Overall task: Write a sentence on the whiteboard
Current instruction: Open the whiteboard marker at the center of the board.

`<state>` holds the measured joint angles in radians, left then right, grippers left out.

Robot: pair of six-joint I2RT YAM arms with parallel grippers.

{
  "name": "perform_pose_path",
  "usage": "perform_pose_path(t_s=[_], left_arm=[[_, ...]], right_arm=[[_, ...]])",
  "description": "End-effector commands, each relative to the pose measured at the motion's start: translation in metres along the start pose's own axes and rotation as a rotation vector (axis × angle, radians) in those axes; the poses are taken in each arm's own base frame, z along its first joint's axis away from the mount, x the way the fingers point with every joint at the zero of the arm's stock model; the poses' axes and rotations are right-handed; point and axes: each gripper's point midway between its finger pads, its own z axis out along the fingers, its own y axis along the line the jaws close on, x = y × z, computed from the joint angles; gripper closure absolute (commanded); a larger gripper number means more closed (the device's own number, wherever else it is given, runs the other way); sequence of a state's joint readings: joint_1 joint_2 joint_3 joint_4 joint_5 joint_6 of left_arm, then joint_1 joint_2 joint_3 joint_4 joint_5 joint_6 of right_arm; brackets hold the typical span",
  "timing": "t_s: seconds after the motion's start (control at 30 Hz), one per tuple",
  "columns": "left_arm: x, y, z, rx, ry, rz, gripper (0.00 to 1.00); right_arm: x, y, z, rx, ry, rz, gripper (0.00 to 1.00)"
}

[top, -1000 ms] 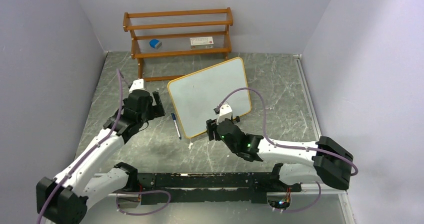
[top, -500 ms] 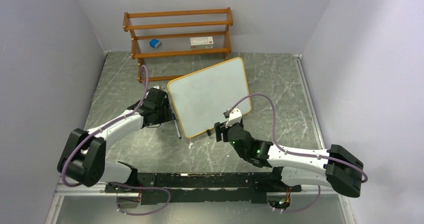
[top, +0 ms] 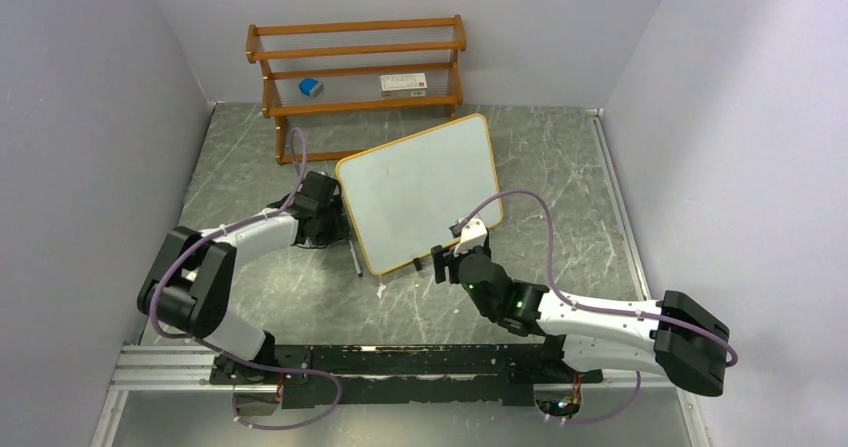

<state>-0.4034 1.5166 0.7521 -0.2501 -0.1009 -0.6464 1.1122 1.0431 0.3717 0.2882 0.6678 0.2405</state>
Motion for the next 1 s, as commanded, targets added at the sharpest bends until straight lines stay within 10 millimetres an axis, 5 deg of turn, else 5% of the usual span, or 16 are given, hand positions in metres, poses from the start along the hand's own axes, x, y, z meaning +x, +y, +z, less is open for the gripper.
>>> perform_pose_path(t_s=[0.0,0.4,0.63,0.97], left_arm=[[-0.001,0.004,0.006,-0.043,0.018,-0.011,0.44],[0.022,0.012,0.015,-0.155,0.072,0.046,0.49],[0.016,0.044,-0.003,-0.308,0.026,0.076,0.59],[0.02,0.044,-0.013,-0.247,0.007,0.01,0.64]], right_arm=[[-0.011,-0.007,-0.002,0.035,-0.05,0.022,0.27],[-0.006,-0.012,-0.003,0.048,-0.052,0.022,0.26],[-0.006,-0.012,-0.004,0.038,-0.06,0.035,0.25],[-0.007,-0.011,-0.006,0.029,-0.061,0.033,0.25]])
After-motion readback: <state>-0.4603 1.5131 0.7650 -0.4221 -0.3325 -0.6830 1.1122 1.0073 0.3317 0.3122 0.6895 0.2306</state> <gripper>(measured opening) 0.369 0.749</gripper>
